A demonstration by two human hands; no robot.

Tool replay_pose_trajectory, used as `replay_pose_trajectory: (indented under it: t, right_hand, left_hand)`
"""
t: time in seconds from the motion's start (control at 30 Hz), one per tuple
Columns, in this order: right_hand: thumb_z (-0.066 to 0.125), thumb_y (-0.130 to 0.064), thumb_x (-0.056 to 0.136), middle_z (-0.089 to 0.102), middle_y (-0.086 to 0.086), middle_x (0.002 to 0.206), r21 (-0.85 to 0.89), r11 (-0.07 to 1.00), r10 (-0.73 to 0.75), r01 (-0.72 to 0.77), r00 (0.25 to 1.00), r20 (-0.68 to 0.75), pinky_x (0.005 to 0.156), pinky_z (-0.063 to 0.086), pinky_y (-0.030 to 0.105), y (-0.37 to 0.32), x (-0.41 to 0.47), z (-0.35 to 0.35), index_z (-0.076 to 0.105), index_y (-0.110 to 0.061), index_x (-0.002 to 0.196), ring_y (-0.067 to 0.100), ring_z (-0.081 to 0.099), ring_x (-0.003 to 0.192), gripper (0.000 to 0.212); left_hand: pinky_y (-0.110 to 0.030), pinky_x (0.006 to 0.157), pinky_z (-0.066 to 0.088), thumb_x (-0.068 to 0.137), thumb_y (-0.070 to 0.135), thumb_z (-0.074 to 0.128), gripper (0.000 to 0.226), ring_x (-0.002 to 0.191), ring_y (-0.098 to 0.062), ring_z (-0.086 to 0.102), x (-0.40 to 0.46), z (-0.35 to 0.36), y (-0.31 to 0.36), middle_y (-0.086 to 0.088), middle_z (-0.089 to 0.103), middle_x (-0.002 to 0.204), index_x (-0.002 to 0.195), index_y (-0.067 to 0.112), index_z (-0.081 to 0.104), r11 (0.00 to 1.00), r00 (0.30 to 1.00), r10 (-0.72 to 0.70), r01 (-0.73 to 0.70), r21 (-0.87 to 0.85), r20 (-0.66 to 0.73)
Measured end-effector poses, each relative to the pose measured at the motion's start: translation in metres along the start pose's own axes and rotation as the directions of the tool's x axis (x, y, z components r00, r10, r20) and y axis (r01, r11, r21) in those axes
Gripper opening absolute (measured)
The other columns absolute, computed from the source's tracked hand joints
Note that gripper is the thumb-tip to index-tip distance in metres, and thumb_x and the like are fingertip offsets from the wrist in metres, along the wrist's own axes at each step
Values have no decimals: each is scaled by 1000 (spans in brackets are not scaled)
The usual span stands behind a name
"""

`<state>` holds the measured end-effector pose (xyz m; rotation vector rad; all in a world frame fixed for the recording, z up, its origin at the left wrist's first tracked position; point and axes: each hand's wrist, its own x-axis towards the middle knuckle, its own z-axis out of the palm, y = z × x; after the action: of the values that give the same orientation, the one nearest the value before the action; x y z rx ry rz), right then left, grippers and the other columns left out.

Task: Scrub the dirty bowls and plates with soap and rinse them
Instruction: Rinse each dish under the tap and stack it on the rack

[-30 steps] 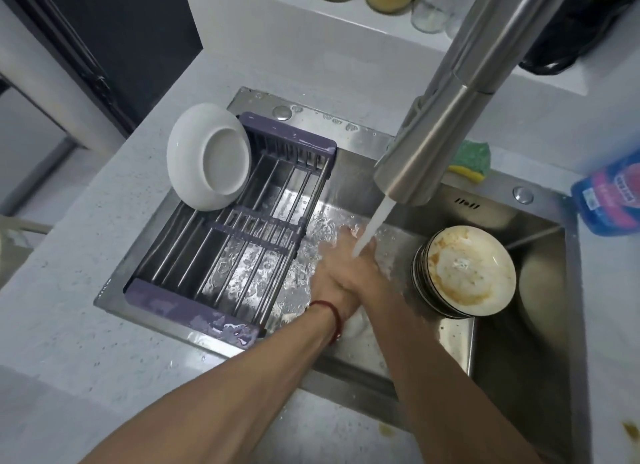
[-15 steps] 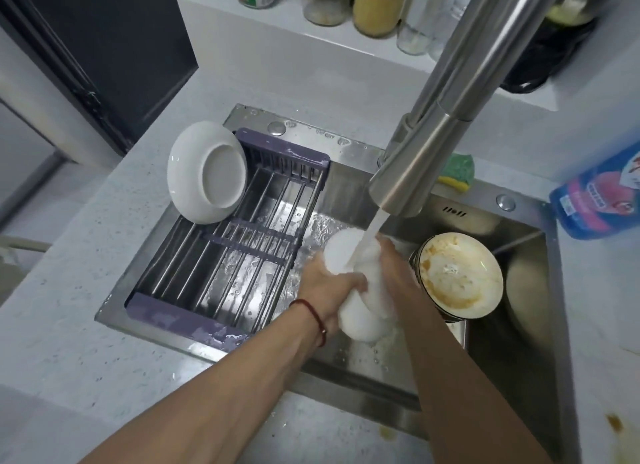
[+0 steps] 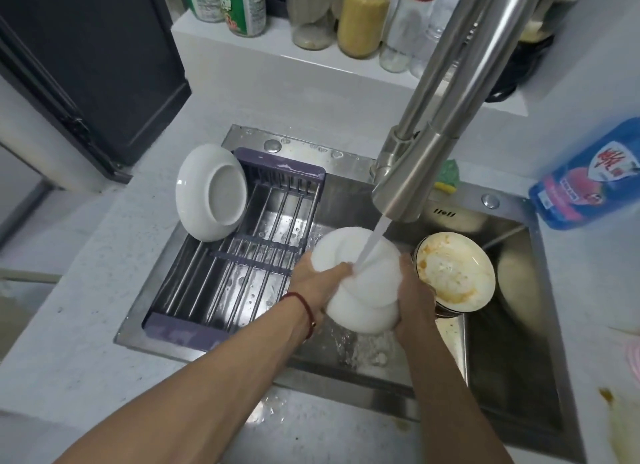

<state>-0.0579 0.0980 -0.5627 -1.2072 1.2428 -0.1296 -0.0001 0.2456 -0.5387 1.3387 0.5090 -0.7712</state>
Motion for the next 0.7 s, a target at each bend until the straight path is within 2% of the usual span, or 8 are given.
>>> replay_pose_trajectory:
  t: [0.07,0.17,0.3,0.33,0.4,0.47,0.57,0.7]
  right_hand:
    - [63,-55,96,65,-2,93,47,999,7,-7,1000,-10,67,49,34,5,-1,5,64,-19,92,18,62,83,36]
    - [52,-50,103,63,2,97,-20,999,35,-35,999,0,75,48,35,7,1,18,60,-15,105,20,60,83,36]
    - [44,-31,109,58,3,84,19,997,79,-81,990,115,71,53,29,-9,1,40,58,-12,92,16,57,72,29]
    - [45,-29,108,60,3,81,55,993,91,-101,984,154,72,54,32,-15,-1,45,60,-11,93,16,59,69,28]
    - [48,-26,105,60,9,76,136,976,131,-169,959,251,61,55,31,-27,-9,53,62,-12,88,18,62,59,26]
    - [50,-27,105,68,17,86,184,955,166,-232,934,316,57,58,36,-33,-12,59,64,-3,100,26,71,70,29]
    - [44,-30,109,63,33,117,168,950,190,-263,914,358,82,55,52,-34,-22,63,59,9,117,44,64,106,43]
    - [35,-28,112,64,30,118,40,976,173,-212,882,438,102,49,55,-20,-25,60,59,2,109,41,64,106,39]
  left_hand:
    - [-63,88,59,55,18,91,84,111,-35,66,0,0,3,-8,70,124,132,27,59,999,999,32,-32,23,12]
    - [-60,92,58,63,2,87,75,110,-33,65,-5,4,10,-7,70,120,130,24,61,995,997,79,-80,67,26]
    - [-56,93,58,72,1,84,66,111,-31,63,-7,1,34,-4,67,117,129,21,59,951,969,243,-231,207,-34]
    - [-55,93,59,71,3,85,65,111,-31,63,-8,-2,44,-4,67,117,128,22,59,936,958,284,-267,228,-45]
    - [-54,91,59,66,10,86,65,108,-29,63,-11,-15,70,-2,66,116,124,22,59,887,917,394,-360,289,-67]
    - [-49,91,58,63,15,85,63,105,-26,63,-13,-31,99,-1,66,114,120,22,58,805,848,523,-462,372,-79]
    - [-44,94,56,67,15,86,69,107,-26,62,-10,-63,137,0,66,116,130,20,57,702,751,647,-519,488,-132]
    - [-47,96,52,75,16,85,61,114,-34,58,9,-98,157,-5,64,120,130,15,58,602,684,703,-427,675,-195]
